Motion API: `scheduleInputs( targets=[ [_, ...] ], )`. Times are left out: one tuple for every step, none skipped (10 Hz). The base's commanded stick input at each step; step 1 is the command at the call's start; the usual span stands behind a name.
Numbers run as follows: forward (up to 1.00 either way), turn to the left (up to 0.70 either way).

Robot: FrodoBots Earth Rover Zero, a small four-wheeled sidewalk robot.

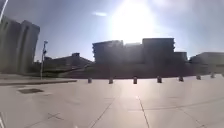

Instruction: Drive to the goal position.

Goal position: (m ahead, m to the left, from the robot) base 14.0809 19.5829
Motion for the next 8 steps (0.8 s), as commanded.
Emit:
scheduleInputs(
  targets=[
    [1.0,-0.09],
    [1.0,-0.09],
    [1.0,-0.09],
    [1.0,-0.09],
    [1.0,-0.09],
    [1.0,-0.09],
    [1.0,-0.09],
    [1.0,-0.09]
  ],
)
